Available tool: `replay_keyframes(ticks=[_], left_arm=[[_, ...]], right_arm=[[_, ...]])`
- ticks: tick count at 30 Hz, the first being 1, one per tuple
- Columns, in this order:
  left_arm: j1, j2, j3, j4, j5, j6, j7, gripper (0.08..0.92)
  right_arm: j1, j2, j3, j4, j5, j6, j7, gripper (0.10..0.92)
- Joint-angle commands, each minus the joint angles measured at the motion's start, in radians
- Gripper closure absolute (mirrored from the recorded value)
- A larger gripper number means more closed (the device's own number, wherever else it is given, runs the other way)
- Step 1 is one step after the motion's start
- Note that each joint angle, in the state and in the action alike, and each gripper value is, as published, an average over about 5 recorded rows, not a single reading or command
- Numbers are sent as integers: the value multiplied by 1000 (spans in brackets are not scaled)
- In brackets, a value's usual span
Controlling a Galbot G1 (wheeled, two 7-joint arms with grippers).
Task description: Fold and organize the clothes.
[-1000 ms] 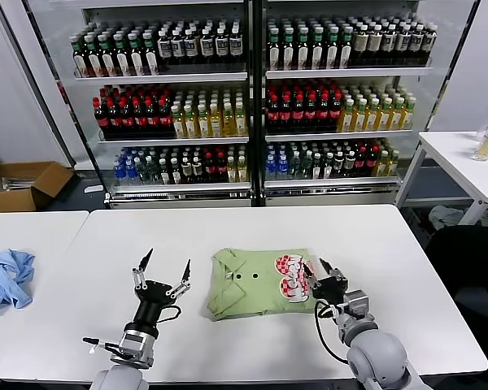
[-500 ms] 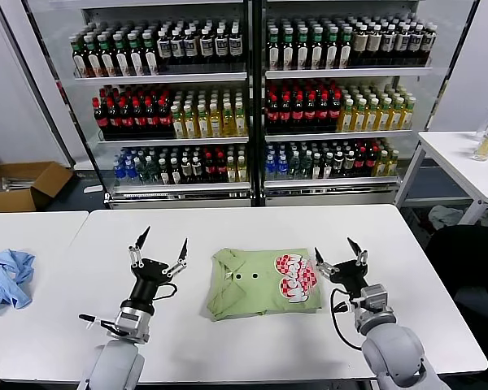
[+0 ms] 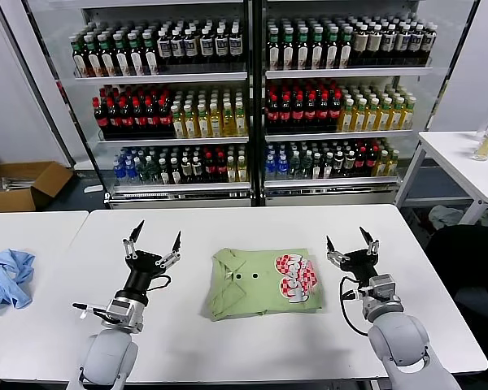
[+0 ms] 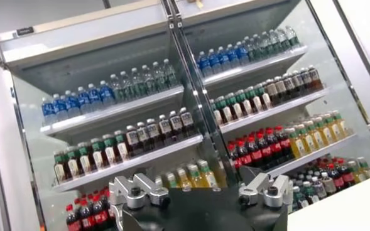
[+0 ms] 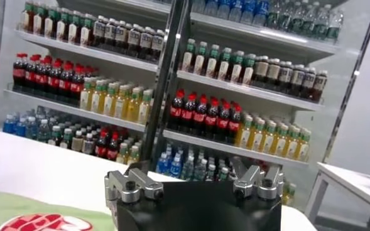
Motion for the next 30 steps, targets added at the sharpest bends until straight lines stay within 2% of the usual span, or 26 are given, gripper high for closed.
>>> replay_keyframes(ticks=[1,22,30], left_arm=[[-17,2,-1,18,-28,3,10,177],[13,-12,-14,-1,-35,-5,25,177],[12,-14,-19,1,-35,-5,28,177]], right_arm=[[5,-1,19,-9,-30,7,-16,203],[-3,-10,36,-18,-39,27,-21,203],[5,-13,44,-22,-85,57,-39,203]])
